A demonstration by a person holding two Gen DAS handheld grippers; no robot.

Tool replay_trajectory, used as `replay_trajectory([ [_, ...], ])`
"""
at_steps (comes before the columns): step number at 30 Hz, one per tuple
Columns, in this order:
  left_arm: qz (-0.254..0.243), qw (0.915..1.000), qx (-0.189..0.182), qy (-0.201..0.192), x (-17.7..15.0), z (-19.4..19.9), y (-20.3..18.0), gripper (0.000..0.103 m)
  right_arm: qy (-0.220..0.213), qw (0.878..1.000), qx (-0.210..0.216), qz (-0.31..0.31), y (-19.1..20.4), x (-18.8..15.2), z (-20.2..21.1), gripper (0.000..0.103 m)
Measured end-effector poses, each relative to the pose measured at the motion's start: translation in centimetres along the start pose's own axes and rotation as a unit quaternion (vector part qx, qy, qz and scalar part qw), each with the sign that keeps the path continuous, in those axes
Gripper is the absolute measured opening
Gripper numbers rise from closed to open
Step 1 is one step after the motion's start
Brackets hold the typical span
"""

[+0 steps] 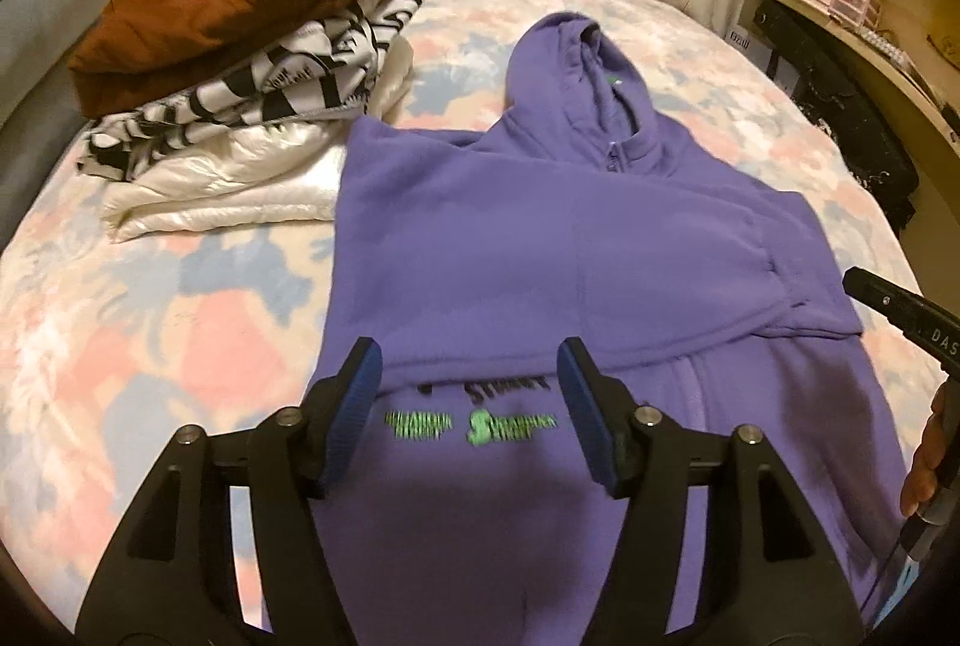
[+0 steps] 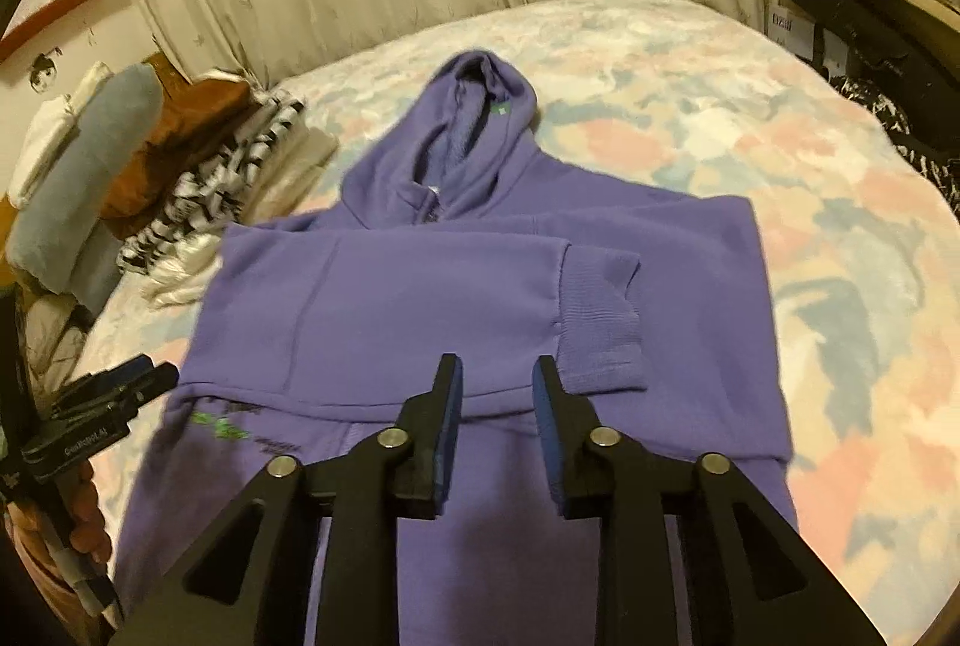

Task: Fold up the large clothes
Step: 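Move both tools down to the hoodie hem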

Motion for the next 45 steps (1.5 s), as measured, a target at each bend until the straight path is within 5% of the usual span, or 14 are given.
replay_trajectory([
  [5,-0.002,1.0,-0.001,-0.01,-1.7,4.2,0.0,0.062,-0.035,0.999,-0.001,-0.002,1.0,-1.2,6.3,0.057],
  [17,-0.007,0.9994,0.001,-0.035,-8.4,14.1,2.4,0.07,-0.064,0.998,0.021,0.014,4.3,-8.0,19.0,0.072],
  [26,0.015,0.9999,-0.007,0.001,-14.1,15.9,7.4,0.071,-0.03,0.999,0.009,0.024,3.4,-16.8,23.1,0.072],
  [40,0.058,0.9921,-0.076,0.082,-21.0,13.4,13.4,0.07,0.029,0.999,0.019,-0.008,-4.5,-28.1,23.1,0.072],
  [45,0.062,0.9881,-0.115,0.082,-21.8,13.0,13.8,0.07,0.057,0.994,0.07,-0.054,-7.7,-31.3,21.6,0.053],
])
Point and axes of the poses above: each gripper's, at about its wrist camera, not at the fingertips, and z roughly against the way its jaws point, y to its left, x to its top, the point moved 1 cm from there along -z, roughly the way its jaws point, and after that the axes turned 6 degrees about z, right-handed, at the moved point
